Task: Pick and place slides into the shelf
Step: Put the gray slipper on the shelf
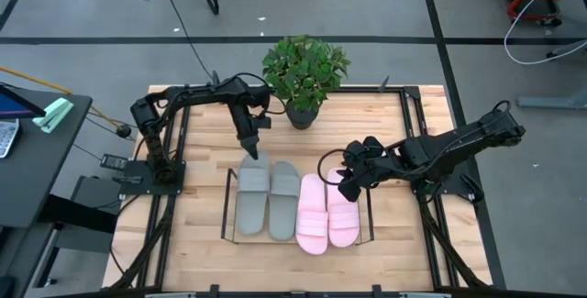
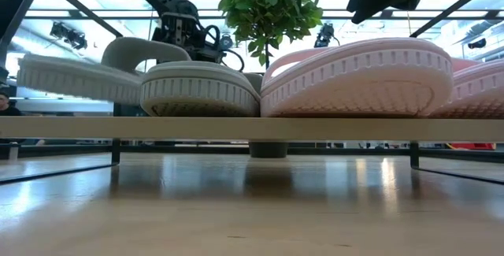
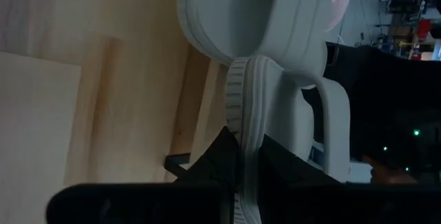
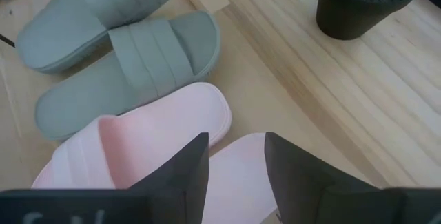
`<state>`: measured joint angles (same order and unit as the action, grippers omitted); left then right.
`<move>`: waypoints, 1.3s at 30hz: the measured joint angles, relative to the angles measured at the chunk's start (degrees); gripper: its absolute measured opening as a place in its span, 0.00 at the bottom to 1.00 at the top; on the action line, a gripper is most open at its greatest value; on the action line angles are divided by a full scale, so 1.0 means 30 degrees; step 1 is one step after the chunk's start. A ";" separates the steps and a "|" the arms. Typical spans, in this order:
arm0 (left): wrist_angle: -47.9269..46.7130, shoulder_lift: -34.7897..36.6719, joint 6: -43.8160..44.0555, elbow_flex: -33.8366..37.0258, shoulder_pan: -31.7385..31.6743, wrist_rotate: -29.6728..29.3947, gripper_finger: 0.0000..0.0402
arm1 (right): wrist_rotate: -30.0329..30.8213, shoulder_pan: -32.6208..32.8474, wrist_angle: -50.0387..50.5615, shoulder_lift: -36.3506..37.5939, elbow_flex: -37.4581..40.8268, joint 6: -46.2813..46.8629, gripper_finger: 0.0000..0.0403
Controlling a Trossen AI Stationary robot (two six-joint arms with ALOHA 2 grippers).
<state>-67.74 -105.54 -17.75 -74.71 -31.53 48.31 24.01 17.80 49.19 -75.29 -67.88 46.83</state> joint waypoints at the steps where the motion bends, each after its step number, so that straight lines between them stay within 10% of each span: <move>1: 0.0173 0.0000 0.0146 0.0155 -0.0002 0.0003 0.07 | 0.0000 0.0000 0.0000 0.0000 0.0000 -0.0007 0.36; 39: 0.2532 -0.0066 0.0298 0.1060 0.0453 -0.0947 0.09 | -0.0007 0.0006 0.0000 0.0000 0.0007 0.0044 0.36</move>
<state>-60.14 -105.73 -16.85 -71.53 -30.17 45.47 23.99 17.82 49.19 -75.29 -67.85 46.96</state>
